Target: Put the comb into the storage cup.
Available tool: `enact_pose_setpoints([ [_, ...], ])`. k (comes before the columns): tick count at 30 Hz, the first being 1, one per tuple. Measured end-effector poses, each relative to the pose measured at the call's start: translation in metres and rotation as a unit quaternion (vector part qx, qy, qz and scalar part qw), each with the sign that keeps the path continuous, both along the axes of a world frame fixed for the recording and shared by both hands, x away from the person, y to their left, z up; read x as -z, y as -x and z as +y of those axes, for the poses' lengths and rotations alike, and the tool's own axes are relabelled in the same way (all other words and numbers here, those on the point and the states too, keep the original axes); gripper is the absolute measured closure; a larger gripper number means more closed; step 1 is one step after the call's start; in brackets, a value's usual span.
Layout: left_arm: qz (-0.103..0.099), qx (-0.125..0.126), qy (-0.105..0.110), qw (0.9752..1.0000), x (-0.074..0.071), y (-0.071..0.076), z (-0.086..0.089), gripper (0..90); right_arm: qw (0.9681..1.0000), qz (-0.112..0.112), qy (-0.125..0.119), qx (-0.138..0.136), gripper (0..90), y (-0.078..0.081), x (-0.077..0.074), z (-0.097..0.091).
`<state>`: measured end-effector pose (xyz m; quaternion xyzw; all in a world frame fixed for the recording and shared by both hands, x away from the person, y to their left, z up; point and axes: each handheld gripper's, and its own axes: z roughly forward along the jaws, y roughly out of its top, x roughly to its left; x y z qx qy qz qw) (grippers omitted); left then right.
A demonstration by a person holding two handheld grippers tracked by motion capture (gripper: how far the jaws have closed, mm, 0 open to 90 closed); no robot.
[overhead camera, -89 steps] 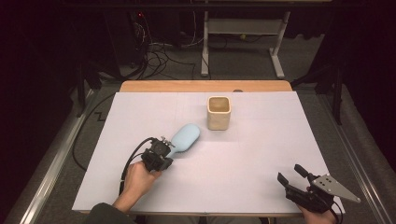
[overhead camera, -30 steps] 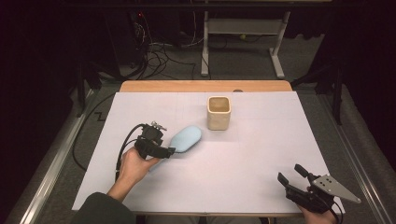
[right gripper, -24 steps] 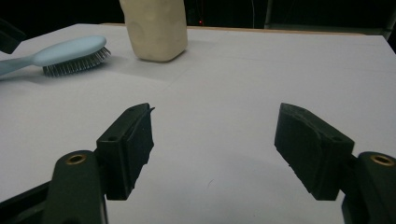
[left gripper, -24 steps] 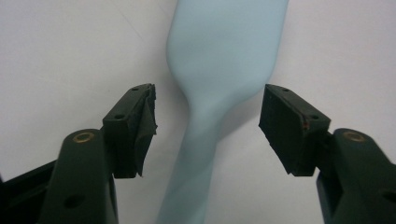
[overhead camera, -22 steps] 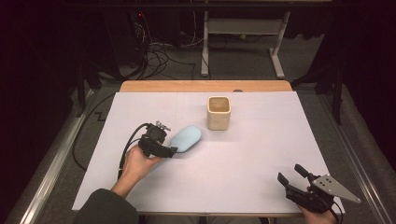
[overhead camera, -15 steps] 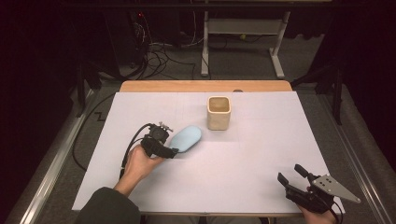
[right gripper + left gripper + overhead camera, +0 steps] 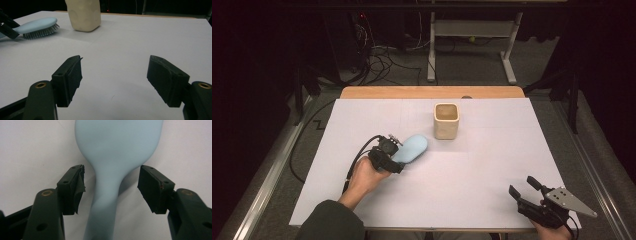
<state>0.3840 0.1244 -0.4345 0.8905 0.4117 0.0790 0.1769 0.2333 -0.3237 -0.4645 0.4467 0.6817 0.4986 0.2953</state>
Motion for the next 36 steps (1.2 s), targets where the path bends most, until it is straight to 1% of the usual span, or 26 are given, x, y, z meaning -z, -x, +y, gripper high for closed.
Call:
enact_pose_setpoints([
  [5, 0.008, -0.001, -0.007, 0.9999, 0.005, -0.002, -0.002, 40.6, 1.0000, 0.000, 0.000, 0.000, 28.4, 0.000, 0.000, 0.000],
  [8, 0.017, 0.001, -0.010, 0.9998, 0.006, -0.004, -0.002, 43.1, 1.0000, 0.001, 0.000, 0.000, 28.4, 0.000, 0.000, 0.000],
  [10, 0.019, -0.001, -0.011, 0.9997, 0.007, -0.006, -0.002, 45.8, 1.0000, 0.000, 0.004, 0.000, 28.8, 0.000, 0.000, 0.000],
  [11, 0.021, -0.004, -0.010, 0.9997, 0.008, -0.006, -0.002, 47.0, 1.0000, -0.001, 0.009, 0.000, 29.0, 0.000, 0.000, 0.001],
  [16, 0.027, -0.009, -0.002, 0.9996, 0.008, -0.010, -0.001, 49.5, 0.9999, -0.001, 0.012, 0.002, 29.3, 0.000, 0.001, 0.001],
  [20, 0.030, -0.008, -0.002, 0.9995, 0.008, -0.010, -0.002, 51.8, 0.9999, -0.001, 0.012, 0.002, 29.4, 0.000, 0.001, 0.001],
  [22, 0.033, -0.002, -0.007, 0.9994, 0.007, -0.010, -0.004, 54.9, 0.9999, -0.001, 0.012, 0.002, 29.4, 0.000, 0.001, 0.001],
  [23, 0.035, 0.000, -0.014, 0.9993, 0.006, -0.011, -0.005, 56.7, 0.9999, -0.002, 0.013, 0.002, 29.4, 0.000, 0.001, 0.001],
  [26, 0.039, 0.003, -0.023, 0.9990, 0.005, -0.011, -0.009, 60.8, 0.9999, -0.002, 0.013, 0.002, 29.4, 0.000, 0.000, 0.001],
  [31, 0.042, 0.001, -0.017, 0.9990, 0.005, -0.012, -0.009, 63.8, 0.9999, -0.002, 0.012, 0.001, 29.4, 0.000, 0.001, 0.001],
  [36, 0.049, 0.006, -0.024, 0.9985, 0.004, -0.013, -0.011, 67.6, 0.9999, -0.002, 0.011, 0.000, 29.4, 0.000, 0.000, 0.001],
])
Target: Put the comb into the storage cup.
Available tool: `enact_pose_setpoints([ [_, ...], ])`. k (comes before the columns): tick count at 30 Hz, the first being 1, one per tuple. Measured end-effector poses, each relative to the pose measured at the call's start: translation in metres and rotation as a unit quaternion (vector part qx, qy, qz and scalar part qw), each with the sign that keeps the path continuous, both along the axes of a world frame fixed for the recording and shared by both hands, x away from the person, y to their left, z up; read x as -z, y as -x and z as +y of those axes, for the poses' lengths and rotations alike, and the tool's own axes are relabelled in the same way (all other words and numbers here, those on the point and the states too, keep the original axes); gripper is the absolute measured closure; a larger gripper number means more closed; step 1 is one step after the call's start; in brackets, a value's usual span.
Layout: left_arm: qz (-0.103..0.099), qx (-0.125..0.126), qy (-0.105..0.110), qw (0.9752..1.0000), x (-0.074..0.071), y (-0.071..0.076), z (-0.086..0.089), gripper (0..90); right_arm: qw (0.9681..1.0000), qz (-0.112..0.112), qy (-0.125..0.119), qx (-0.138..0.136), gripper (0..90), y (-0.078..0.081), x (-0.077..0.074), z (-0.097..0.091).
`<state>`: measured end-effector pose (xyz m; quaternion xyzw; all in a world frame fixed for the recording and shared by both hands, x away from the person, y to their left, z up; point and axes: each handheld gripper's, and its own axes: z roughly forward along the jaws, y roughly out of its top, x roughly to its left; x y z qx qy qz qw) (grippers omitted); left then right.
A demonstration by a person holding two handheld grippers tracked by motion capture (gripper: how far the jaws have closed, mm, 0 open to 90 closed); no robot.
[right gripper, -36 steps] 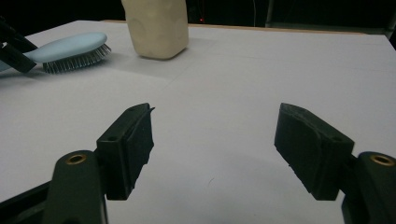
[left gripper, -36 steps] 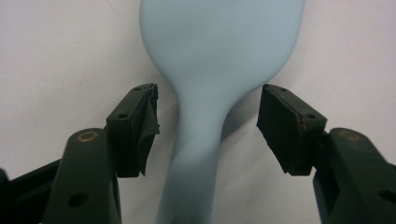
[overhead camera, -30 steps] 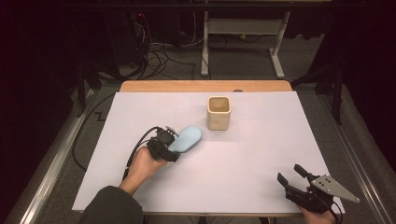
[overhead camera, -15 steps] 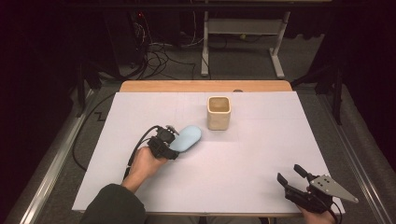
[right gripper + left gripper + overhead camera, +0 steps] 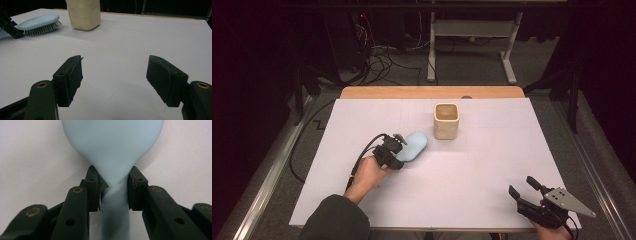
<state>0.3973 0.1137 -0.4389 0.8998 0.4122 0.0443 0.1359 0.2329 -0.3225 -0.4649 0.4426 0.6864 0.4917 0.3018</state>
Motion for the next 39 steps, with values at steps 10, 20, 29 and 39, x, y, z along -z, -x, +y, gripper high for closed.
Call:
enact_pose_setpoints([
  [10, -0.003, 0.004, -0.003, 1.0000, -0.001, 0.001, -0.001, 69.3, 1.0000, 0.001, 0.002, -0.001, 29.4, 0.000, 0.000, 0.000],
  [20, -0.012, 0.002, 0.016, 0.9998, 0.000, 0.002, 0.002, 69.6, 1.0000, 0.001, 0.000, 0.001, 29.3, 0.000, 0.000, 0.000],
  [29, -0.021, 0.010, 0.035, 0.9991, -0.004, 0.007, 0.002, 69.7, 1.0000, 0.001, 0.000, 0.000, 29.2, -0.001, 0.000, 0.000],
  [39, -0.031, 0.014, 0.055, 0.9979, -0.009, 0.014, 0.007, 69.7, 1.0000, 0.001, -0.002, -0.001, 28.8, -0.001, 0.000, 0.000],
])
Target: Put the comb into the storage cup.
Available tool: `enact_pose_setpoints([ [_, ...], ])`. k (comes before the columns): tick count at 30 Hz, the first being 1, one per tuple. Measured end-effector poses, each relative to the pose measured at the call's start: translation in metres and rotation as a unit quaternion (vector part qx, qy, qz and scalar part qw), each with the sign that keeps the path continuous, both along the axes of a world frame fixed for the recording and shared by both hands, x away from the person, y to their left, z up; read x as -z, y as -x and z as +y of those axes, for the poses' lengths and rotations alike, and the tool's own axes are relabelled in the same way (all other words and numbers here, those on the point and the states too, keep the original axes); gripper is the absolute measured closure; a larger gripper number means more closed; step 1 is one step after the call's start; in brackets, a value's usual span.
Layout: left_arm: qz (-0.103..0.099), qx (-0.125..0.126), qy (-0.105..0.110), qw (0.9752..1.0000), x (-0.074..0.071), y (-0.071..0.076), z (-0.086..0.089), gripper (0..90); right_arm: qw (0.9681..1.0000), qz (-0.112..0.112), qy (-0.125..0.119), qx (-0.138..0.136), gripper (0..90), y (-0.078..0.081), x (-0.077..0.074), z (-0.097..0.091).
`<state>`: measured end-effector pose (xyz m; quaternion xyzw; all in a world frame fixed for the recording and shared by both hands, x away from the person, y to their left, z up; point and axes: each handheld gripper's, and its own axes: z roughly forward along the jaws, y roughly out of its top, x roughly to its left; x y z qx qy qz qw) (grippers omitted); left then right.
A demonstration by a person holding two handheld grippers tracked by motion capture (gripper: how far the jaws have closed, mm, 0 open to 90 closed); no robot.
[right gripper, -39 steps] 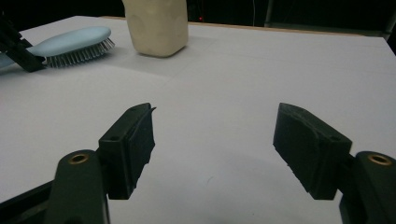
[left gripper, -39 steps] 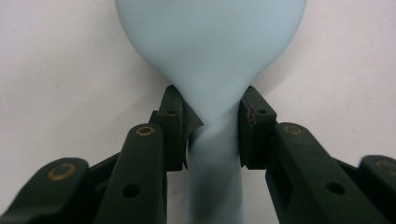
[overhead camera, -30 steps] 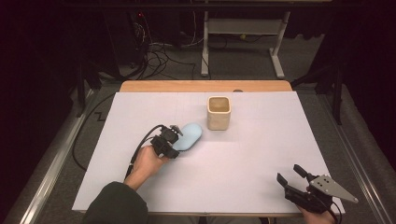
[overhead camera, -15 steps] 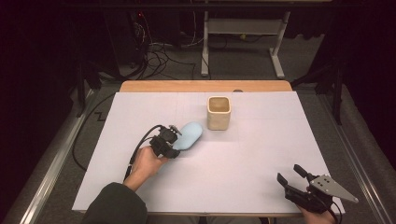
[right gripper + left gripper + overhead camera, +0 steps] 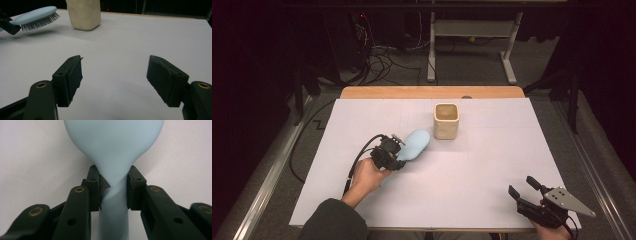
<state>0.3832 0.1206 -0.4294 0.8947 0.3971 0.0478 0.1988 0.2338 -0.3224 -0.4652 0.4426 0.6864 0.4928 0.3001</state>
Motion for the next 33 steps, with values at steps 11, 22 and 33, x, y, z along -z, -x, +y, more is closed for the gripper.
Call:
enact_pose_setpoints([
  [11, -0.007, 0.001, 0.023, 0.9997, -0.001, 0.009, 0.008, 69.6, 1.0000, 0.000, -0.005, 0.000, 28.3, 0.000, 0.000, 0.000],
  [22, -0.021, 0.008, 0.042, 0.9988, -0.008, 0.017, 0.008, 69.6, 0.9996, 0.004, -0.027, -0.004, 26.1, 0.000, -0.002, 0.001],
  [33, -0.041, 0.013, 0.060, 0.9973, -0.014, 0.026, 0.010, 69.6, 0.9995, 0.003, -0.023, -0.021, 22.9, -0.002, -0.004, 0.010],
])
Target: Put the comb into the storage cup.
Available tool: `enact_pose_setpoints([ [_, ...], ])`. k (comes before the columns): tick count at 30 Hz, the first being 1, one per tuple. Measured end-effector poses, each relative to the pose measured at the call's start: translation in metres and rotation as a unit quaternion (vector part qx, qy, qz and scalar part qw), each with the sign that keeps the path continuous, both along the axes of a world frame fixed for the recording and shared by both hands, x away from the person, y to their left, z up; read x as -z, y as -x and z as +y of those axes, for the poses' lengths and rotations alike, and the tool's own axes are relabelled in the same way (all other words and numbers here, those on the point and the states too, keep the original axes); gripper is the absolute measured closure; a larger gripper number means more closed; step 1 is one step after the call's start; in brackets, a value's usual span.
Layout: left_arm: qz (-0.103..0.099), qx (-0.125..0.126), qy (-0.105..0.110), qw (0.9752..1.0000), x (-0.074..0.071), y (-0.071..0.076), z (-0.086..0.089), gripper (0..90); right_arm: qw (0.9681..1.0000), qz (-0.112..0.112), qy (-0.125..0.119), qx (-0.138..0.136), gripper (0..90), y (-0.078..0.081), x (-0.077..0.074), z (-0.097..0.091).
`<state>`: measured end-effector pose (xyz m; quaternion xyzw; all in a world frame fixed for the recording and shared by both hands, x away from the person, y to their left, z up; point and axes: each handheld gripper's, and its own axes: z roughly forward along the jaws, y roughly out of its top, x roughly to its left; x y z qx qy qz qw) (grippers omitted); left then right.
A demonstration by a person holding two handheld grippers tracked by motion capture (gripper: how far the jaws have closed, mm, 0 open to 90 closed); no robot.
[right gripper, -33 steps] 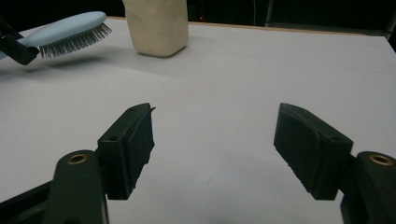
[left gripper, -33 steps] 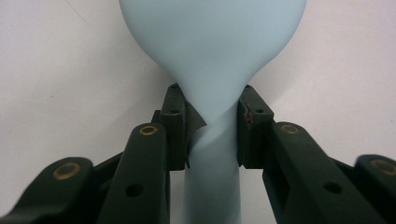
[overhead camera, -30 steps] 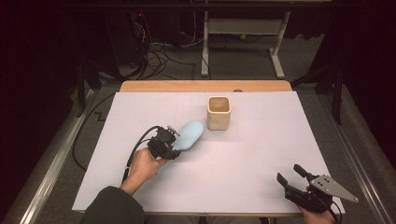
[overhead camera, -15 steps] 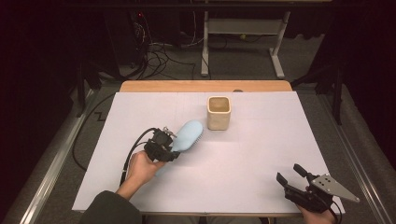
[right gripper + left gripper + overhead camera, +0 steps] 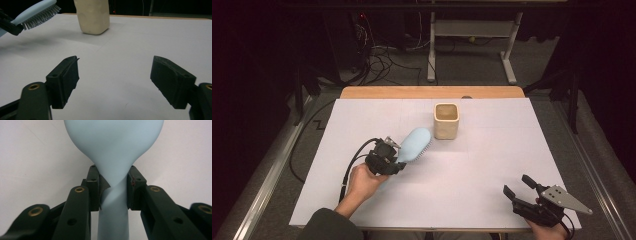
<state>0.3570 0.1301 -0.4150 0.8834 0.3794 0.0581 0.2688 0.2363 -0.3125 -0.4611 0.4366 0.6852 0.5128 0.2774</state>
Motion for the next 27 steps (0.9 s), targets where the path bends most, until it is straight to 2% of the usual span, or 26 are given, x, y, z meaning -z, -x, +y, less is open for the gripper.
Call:
enact_pose_setpoints([
  [4, -0.004, 0.002, 0.007, 1.0000, -0.001, 0.002, 0.001, 69.6, 1.0000, 0.000, 0.007, 0.001, 20.4, -0.002, -0.001, 0.005],
  [10, -0.007, 0.007, 0.010, 0.9999, -0.002, 0.006, -0.002, 69.6, 1.0000, 0.003, 0.005, -0.005, 18.5, -0.005, -0.004, 0.015],
  [19, -0.007, 0.015, 0.017, 0.9997, -0.001, 0.011, -0.006, 69.6, 0.9982, 0.022, 0.016, -0.053, 19.9, -0.010, -0.003, 0.037],
  [23, -0.007, 0.020, 0.017, 0.9996, -0.001, 0.014, -0.008, 69.6, 0.9974, 0.024, 0.012, -0.066, 19.8, -0.012, -0.004, 0.046],
  [27, -0.010, 0.025, 0.022, 0.9994, -0.002, 0.016, -0.009, 69.6, 0.9955, 0.037, 0.005, -0.087, 18.9, -0.014, -0.004, 0.054],
])
